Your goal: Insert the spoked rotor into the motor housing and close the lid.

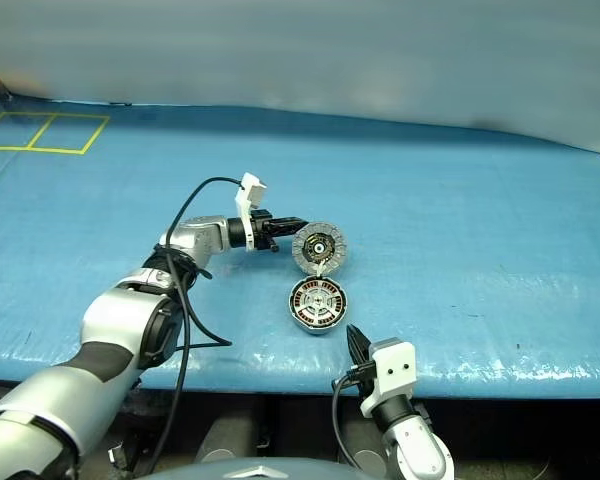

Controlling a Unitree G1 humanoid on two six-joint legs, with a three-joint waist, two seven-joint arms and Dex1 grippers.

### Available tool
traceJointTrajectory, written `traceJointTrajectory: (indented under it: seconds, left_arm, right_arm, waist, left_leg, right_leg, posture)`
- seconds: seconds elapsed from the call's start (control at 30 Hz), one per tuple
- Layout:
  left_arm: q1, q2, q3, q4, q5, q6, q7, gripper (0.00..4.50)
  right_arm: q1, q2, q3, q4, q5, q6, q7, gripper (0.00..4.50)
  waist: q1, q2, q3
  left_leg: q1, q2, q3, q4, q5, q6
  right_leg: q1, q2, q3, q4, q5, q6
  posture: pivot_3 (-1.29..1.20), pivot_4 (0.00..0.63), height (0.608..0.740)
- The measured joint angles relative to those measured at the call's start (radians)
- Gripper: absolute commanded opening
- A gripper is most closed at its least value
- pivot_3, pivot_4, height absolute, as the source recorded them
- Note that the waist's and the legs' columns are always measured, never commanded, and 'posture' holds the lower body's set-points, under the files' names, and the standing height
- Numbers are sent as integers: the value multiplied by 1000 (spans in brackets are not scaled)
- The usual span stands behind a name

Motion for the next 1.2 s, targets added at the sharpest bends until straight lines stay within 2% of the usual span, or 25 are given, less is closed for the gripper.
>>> traceJointTrajectory:
  seconds: [0.4, 0.67, 0.9, 1.2]
  left_arm:
    - [-44, -32, -21, 2, 76, -12, -124, 13]
    - [-47, -6, -42, 2, 105, -7, -298, 13]
    - [-46, 33, -99, -11, 143, 6, -457, 13]
    - [-16, 63, -238, -90, 128, 12, -486, 13]
  right_arm:
    - [6, 5, 16, 5, -4, -10, -10, 0]
    - [-1, 5, 16, 17, -5, -10, -17, 0]
    - [-20, 3, 17, 37, -5, -3, -15, 0]
    - [-38, -1, 16, 38, -4, 17, -15, 0]
  waist:
    - [5, 0, 0]
    - [4, 0, 0]
    - [3, 0, 0]
    - [3, 0, 0]
  left_leg:
    - [0, 0, 0, 1, 0, 1]
    - [0, 0, 0, 4, -1, 1]
    - [0, 1, 0, 6, -1, 1]
    - [0, 1, 1, 8, -1, 1]
  right_leg:
    - [0, 0, 0, 1, 0, 0]
    - [1, 0, 0, 2, 0, 0]
    - [0, 0, 1, 5, 0, 0]
    - [0, 0, 2, 6, 0, -1]
  posture:
    - [0, 150, 740]
    - [0, 150, 740]
    - [0, 150, 740]
    - [0, 150, 740]
